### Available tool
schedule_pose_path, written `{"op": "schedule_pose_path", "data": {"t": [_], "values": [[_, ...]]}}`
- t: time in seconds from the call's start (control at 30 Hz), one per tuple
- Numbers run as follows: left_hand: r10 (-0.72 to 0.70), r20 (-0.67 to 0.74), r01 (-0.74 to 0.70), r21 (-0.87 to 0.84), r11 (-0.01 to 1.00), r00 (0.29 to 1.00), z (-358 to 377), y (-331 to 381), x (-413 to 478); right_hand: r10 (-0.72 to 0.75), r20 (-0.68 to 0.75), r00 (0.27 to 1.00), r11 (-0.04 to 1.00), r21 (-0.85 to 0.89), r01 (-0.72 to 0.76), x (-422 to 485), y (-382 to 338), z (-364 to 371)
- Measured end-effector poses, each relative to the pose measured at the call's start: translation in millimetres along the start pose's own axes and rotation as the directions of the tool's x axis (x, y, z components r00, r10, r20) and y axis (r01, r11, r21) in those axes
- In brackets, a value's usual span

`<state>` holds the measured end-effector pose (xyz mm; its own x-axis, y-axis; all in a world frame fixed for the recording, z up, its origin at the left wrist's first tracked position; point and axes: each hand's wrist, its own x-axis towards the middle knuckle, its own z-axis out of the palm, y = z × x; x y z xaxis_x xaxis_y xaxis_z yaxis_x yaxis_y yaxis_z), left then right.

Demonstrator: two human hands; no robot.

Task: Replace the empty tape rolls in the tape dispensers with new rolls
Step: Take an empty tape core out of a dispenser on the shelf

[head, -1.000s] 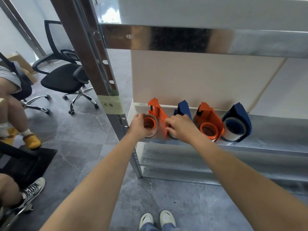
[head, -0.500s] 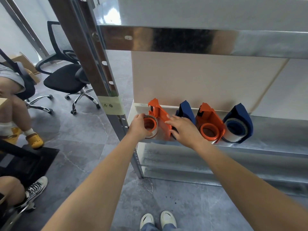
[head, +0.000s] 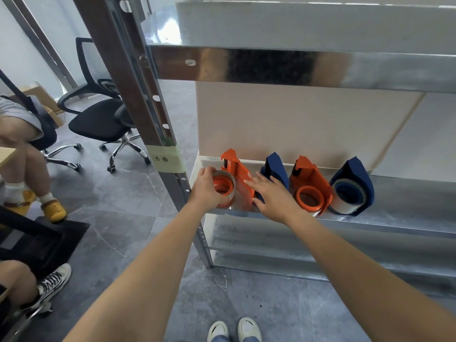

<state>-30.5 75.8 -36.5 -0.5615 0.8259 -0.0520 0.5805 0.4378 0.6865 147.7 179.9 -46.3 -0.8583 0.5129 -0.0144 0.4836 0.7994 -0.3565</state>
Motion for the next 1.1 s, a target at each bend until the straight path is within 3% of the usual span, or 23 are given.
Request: {"op": "schedule_pose_path", "data": {"t": [0.33, 0.47, 0.67, 0.7, 0.77, 0.83, 0.97, 1.1], "values": [[0.132, -0.068, -0.134, -0.033, 0.99, 0.989, -11, 8, -4, 0.046, -0.002, 0.999, 0.997, 0.062, -0.046, -2, -10, -1], [0.112, -0.107, -0.126, -0.132, 0.983, 0.988, -16, 15, -3, 0.077, -0.03, 0.997, 0.993, 0.091, -0.074, -4, -17, -8], [0.155, -0.12, -0.177, -0.212, 0.961, 0.981, -31, 38, -4, 0.217, -0.109, 0.97, 0.944, 0.276, -0.18, 6, -32, -21], [0.148, -0.149, -0.181, -0.235, 0.955, 0.978, -33, 42, -3, 0.259, -0.108, 0.96, 0.891, 0.41, -0.194, 10, -36, -24], [0.131, -0.2, -0.185, -0.283, 0.941, 0.971, -34, 48, -2, 0.33, -0.033, 0.943, 0.659, 0.724, -0.205, 17, -46, -31], [0.149, -0.215, -0.209, -0.294, 0.932, 0.965, -34, 54, -2, 0.367, 0.02, 0.93, 0.471, 0.858, -0.204, 25, -52, -38], [0.156, -0.205, -0.218, -0.333, 0.917, 0.966, -31, 63, -2, 0.444, -0.016, 0.896, 0.345, 0.926, -0.154, 37, -58, -49], [0.064, -0.146, -0.119, -0.403, 0.907, 0.987, -37, 66, 1, 0.486, -0.013, 0.874, 0.236, 0.965, -0.117, 39, -56, -56]]}}
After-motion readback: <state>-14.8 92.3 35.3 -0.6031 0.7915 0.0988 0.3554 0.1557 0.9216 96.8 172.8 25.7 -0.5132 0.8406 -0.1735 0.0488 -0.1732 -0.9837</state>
